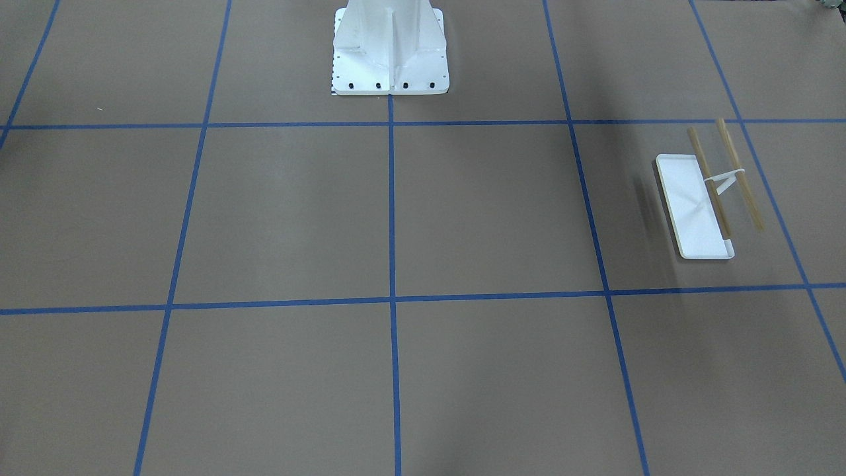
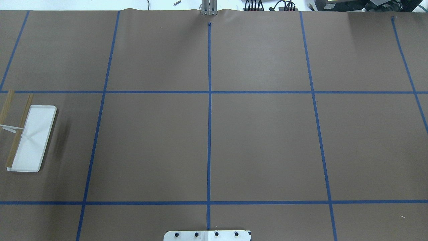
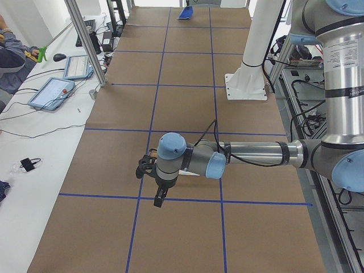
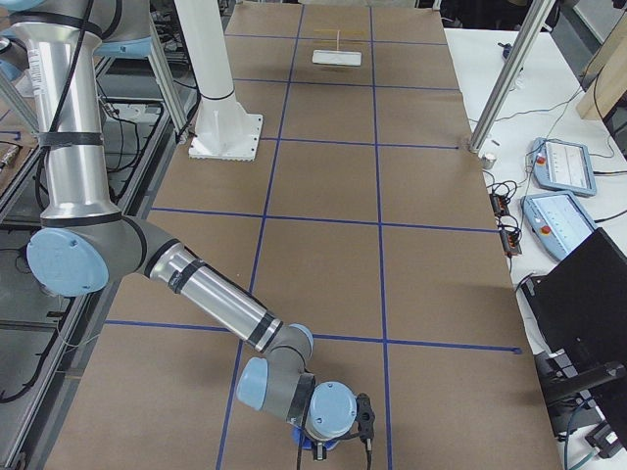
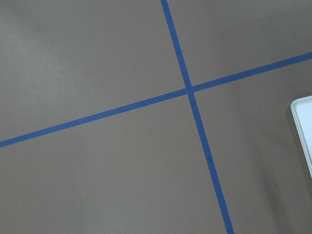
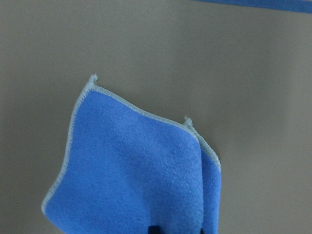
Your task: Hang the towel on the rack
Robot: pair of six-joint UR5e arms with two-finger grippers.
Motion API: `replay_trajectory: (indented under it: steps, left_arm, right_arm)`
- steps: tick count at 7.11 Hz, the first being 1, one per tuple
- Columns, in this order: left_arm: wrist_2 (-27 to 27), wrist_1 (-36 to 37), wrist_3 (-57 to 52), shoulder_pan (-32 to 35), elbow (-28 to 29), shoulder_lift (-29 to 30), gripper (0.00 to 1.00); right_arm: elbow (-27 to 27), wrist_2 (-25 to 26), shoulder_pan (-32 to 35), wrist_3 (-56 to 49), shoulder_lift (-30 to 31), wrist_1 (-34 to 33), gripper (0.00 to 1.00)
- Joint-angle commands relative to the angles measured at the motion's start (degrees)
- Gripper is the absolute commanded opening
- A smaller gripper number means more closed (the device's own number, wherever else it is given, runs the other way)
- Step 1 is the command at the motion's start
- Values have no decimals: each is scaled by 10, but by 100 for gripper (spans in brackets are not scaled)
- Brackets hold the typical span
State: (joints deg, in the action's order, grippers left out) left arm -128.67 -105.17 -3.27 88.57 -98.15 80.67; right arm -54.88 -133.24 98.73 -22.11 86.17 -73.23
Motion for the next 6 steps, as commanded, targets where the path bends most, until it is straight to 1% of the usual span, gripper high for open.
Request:
replay_trajectory:
  steps: [1,2,3,4,5,6]
  left_arm:
    - [0,-16,20,0,1,-3,98]
    - [-1,-16,21,0,0,-3,98]
    - [-8,-16,22,0,-2,-3,98]
    - [-34,-16,31,0,0,-3,98]
    - [-43,-18,76,-1,-2,-3,98]
    - [-70,-25,108,-2,-1,-1,98]
  right_arm:
    - [-1,-15,12,10,-18,-4,0]
    - [-15,-20,24,26,-28,-1,0]
    - [-80,-17,25,91,-27,-2,0]
    - [-157,-2,25,182,-19,-3,0]
    - [-219,41,25,241,-11,-6,0]
    - [-256,67,17,300,-14,-6,0]
